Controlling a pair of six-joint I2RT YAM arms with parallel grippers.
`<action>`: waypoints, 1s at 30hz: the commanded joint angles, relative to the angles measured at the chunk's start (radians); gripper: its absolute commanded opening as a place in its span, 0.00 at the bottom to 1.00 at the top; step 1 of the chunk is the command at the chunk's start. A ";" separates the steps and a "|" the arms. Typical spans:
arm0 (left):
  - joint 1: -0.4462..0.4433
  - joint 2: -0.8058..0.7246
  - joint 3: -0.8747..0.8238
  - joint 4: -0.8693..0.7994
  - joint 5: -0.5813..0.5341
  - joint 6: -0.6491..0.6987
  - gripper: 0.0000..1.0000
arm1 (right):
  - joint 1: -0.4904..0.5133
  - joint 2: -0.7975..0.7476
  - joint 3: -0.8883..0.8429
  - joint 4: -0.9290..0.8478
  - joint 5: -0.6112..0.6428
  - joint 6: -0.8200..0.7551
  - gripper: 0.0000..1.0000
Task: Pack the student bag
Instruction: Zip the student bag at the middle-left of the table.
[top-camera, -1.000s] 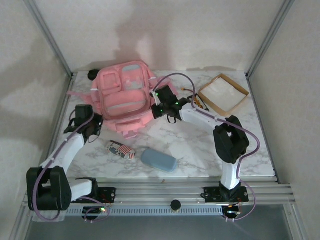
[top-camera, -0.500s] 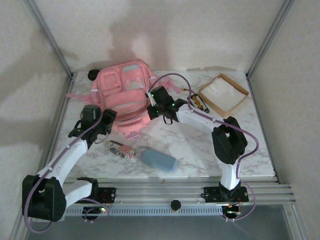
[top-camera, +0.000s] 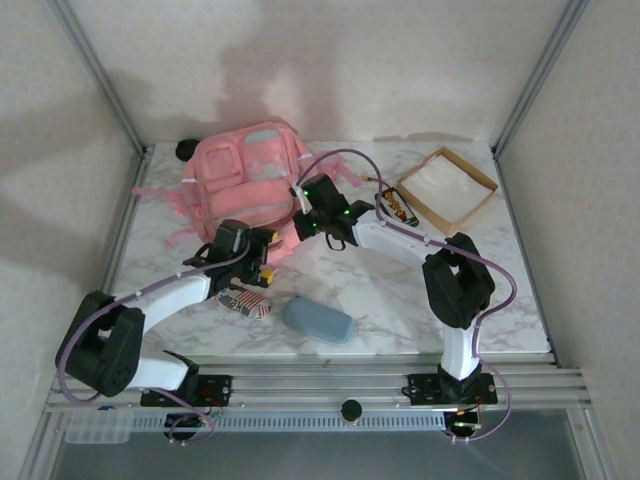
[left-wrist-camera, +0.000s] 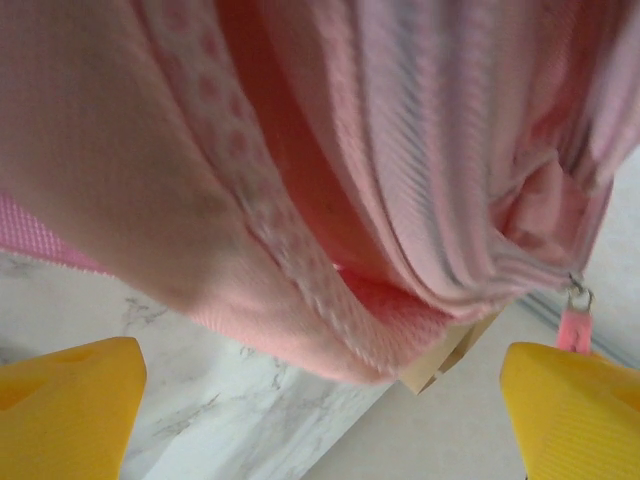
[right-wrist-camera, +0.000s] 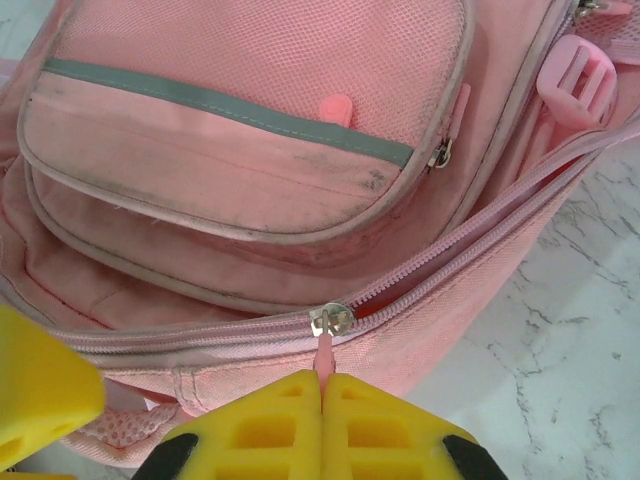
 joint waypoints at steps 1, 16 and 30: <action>0.005 0.062 0.043 0.044 -0.051 -0.110 0.93 | 0.003 -0.020 -0.023 0.078 -0.058 0.005 0.00; 0.047 0.119 0.054 -0.061 -0.205 -0.067 0.36 | -0.027 -0.030 -0.092 0.077 -0.018 0.004 0.00; 0.239 -0.157 -0.056 -0.219 -0.211 0.227 0.00 | -0.106 0.023 -0.073 0.120 -0.046 -0.054 0.00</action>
